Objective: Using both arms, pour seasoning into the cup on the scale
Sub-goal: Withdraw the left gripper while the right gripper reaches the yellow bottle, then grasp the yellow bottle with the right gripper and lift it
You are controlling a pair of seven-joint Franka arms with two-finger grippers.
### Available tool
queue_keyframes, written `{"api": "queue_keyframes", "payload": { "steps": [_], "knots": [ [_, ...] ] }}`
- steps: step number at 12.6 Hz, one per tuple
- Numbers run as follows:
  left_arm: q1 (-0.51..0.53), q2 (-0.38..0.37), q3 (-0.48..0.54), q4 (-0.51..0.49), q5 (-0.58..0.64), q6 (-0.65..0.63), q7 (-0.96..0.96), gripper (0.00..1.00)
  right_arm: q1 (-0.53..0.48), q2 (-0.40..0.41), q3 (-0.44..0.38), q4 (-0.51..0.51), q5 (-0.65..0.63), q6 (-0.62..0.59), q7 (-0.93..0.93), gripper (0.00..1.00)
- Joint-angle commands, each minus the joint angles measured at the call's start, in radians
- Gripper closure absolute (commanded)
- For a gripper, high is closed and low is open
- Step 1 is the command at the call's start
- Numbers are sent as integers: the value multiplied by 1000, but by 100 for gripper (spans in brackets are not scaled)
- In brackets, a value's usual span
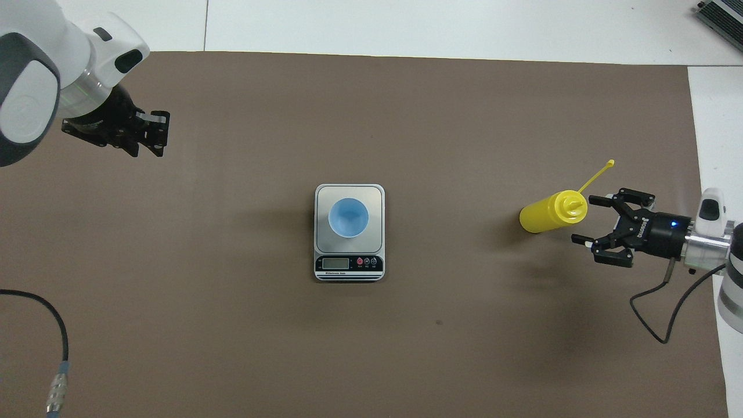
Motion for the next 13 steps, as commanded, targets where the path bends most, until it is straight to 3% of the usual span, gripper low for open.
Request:
{"api": "queue_keyframes", "payload": {
  "steps": [1, 8, 13],
  "knots": [
    [12, -116, 6, -124, -8, -8, 56, 59, 19, 44, 7, -5, 118, 57, -51, 0],
    [93, -449, 6, -580, -18, 184, 130, 59, 82, 84, 7, -4, 221, 103, -71, 0],
    [128, -486, 8, -625, -20, 196, 177, 56, 105, 84, 8, -5, 246, 129, -71, 0]
  ]
}}
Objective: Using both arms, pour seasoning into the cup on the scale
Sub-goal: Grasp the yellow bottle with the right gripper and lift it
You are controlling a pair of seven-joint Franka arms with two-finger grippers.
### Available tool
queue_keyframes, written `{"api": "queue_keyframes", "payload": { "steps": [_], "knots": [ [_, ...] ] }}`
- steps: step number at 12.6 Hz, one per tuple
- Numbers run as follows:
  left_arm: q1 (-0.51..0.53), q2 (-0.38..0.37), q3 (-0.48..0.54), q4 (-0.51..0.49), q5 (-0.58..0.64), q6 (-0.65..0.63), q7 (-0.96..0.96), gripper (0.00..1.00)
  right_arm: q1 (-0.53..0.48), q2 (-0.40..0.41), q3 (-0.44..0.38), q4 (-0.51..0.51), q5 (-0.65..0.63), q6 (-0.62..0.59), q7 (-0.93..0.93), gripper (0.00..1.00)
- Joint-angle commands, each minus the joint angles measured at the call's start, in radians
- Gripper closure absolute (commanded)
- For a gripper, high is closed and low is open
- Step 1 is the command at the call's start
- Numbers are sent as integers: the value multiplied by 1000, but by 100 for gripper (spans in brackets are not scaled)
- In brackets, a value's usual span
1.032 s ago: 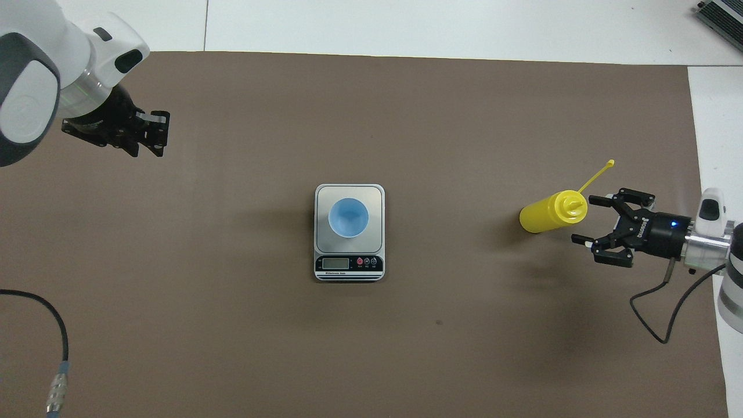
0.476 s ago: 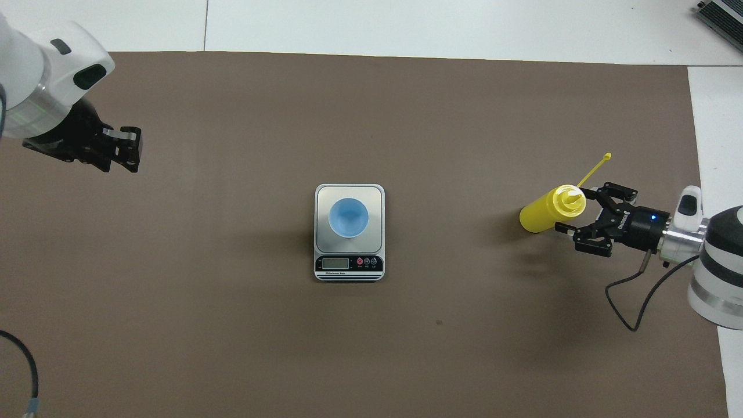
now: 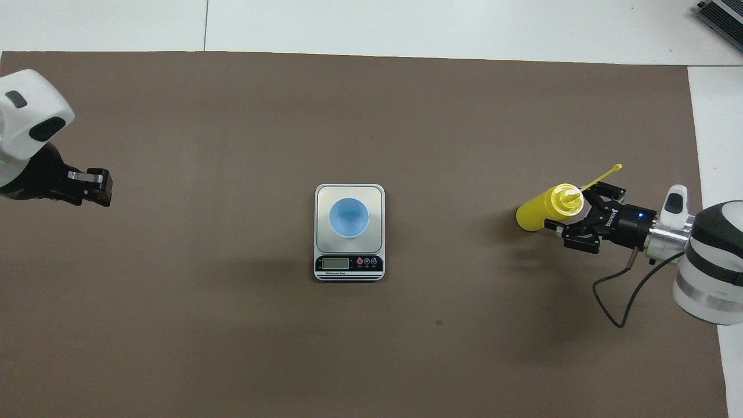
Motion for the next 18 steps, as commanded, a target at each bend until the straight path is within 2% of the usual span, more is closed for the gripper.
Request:
{"api": "queue_keyframes", "payload": {
  "steps": [1, 3, 4, 7, 8, 12, 15, 16, 18],
  "knots": [
    [45, -37, -4, -60, -18, 61, 58, 56, 24, 4, 5, -3, 60, 26, -32, 0],
    [35, -31, -4, -50, -18, 82, 51, 54, 29, 4, 5, -3, 71, 39, -31, 0],
    [33, -26, -5, -39, -18, 82, 51, 54, 29, 4, 5, -3, 71, 37, -31, 9],
    [35, -25, -5, -19, -20, 70, 49, 50, 30, 0, 5, 0, 71, 39, -28, 57],
    [39, -23, -5, 8, -29, 44, 49, 49, 32, -5, 5, 3, 68, 40, -23, 64],
    [84, 46, -2, 223, -64, -134, 46, 47, 44, -29, 13, 36, 5, 40, 59, 66],
    [94, 35, 8, 223, -63, -146, 46, 39, 91, -29, 13, 122, -209, 40, 249, 66],
    [104, 33, 8, 225, -64, -145, 48, 35, 114, -29, 13, 153, -280, 40, 314, 66],
    [92, 32, 7, 219, -63, -130, 45, 12, 179, -25, 11, 207, -406, 51, 446, 65]
  ]
}}
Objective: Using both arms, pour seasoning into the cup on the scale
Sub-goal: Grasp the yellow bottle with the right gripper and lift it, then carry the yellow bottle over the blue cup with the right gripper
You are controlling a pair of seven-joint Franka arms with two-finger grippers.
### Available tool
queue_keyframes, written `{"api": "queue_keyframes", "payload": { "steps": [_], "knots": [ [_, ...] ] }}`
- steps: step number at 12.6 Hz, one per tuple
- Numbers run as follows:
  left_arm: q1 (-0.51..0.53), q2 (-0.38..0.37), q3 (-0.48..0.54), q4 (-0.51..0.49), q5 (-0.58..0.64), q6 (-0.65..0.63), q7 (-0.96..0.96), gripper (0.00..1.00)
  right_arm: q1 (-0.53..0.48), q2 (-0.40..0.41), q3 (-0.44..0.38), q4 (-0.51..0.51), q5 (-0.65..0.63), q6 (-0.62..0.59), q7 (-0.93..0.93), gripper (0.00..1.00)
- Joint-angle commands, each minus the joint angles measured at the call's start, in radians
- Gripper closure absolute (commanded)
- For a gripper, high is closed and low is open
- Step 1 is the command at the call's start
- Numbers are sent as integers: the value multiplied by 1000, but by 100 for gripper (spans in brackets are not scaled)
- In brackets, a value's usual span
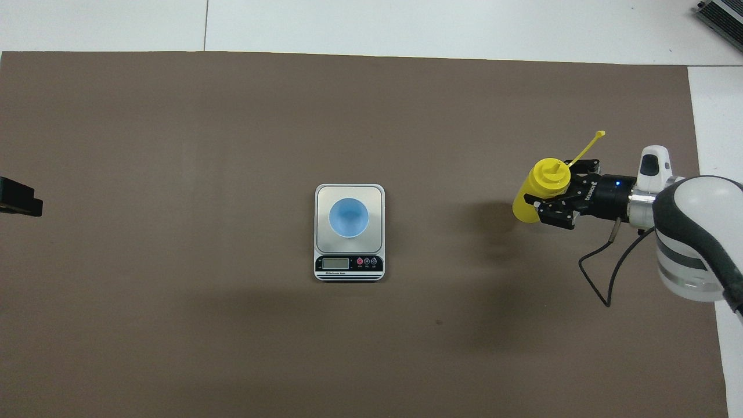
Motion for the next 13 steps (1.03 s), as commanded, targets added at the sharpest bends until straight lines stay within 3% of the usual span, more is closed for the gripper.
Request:
{"api": "queue_keyframes", "payload": {
  "steps": [1, 7, 13],
  "knots": [
    [0, 14, -9, 20, -18, -5, 8, 0, 71, 1, 8, 70, -166, 50, 180, 65],
    [-89, 14, -15, 17, -16, 29, 24, 0, 320, 33, 8, 175, -692, 84, 648, 65],
    [-95, -4, -12, -18, -10, 29, 16, 0, 481, 43, 8, 178, -1114, 62, 887, 65]
  ]
}}
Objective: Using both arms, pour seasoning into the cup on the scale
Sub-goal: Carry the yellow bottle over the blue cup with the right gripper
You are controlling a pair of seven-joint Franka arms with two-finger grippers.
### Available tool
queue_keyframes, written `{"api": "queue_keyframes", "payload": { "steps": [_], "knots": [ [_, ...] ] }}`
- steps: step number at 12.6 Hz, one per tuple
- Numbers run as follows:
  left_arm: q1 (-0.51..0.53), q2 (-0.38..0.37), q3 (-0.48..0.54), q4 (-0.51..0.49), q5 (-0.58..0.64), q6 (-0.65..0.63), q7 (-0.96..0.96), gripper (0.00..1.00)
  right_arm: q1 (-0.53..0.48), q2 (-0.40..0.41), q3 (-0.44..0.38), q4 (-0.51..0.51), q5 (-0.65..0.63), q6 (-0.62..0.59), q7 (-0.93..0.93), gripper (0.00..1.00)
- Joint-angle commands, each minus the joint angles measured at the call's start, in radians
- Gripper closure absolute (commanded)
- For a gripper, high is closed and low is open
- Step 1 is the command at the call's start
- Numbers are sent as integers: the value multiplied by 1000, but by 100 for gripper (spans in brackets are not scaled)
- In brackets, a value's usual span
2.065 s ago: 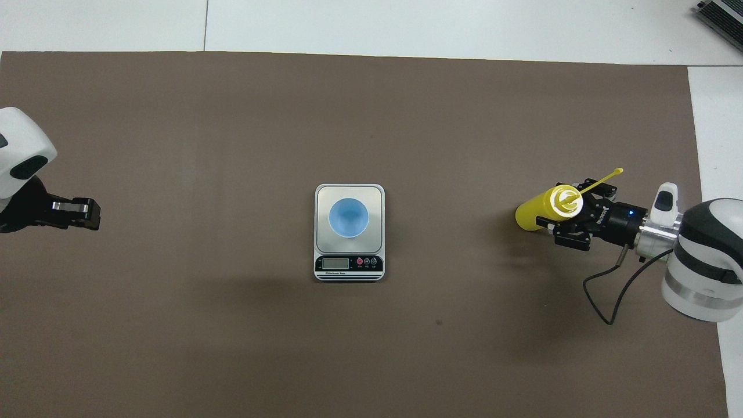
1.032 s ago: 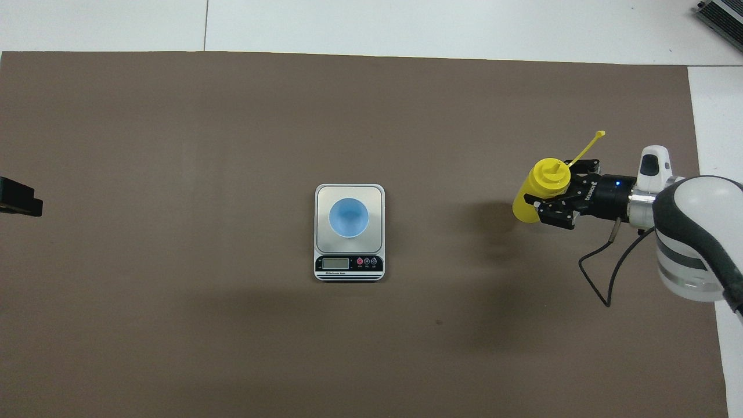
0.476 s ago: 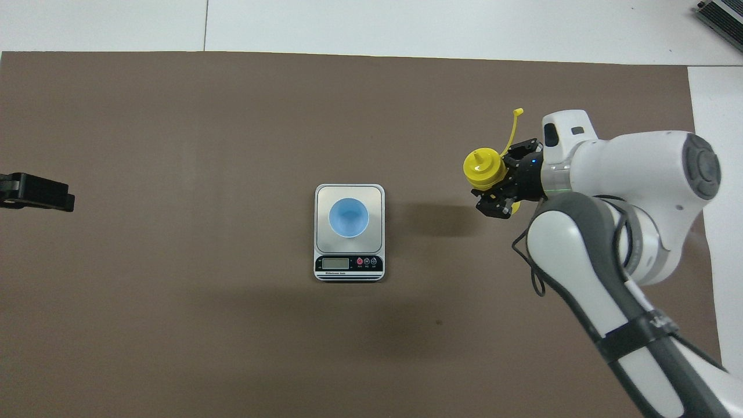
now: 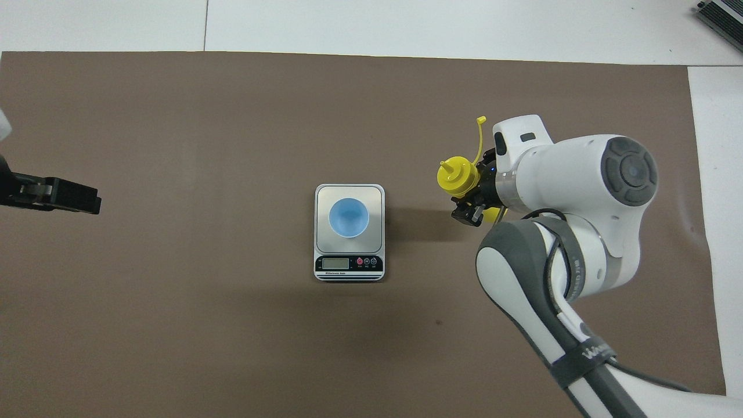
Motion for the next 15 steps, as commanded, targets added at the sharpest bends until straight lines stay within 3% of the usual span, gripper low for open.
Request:
{"api": "queue_keyframes", "payload": {
  "steps": [1, 4, 9, 13, 15],
  "knots": [
    [10, -16, 10, -38, -3, 10, 11, 0, 59, 15, 0, 24, -161, -12, 107, 64],
    [10, -48, 11, -107, 0, 56, 8, 0, 120, 40, 0, 23, -315, -6, 223, 64],
    [11, -48, 14, -104, 0, 53, 8, 0, 188, 46, 2, 27, -618, -18, 419, 66],
    [19, -47, 12, -98, 0, 43, 5, 0, 284, 95, 2, 30, -967, -113, 627, 72],
    [19, -47, 12, -98, 0, 45, 3, 0, 300, 128, 2, 63, -1048, -185, 671, 72]
  ]
}}
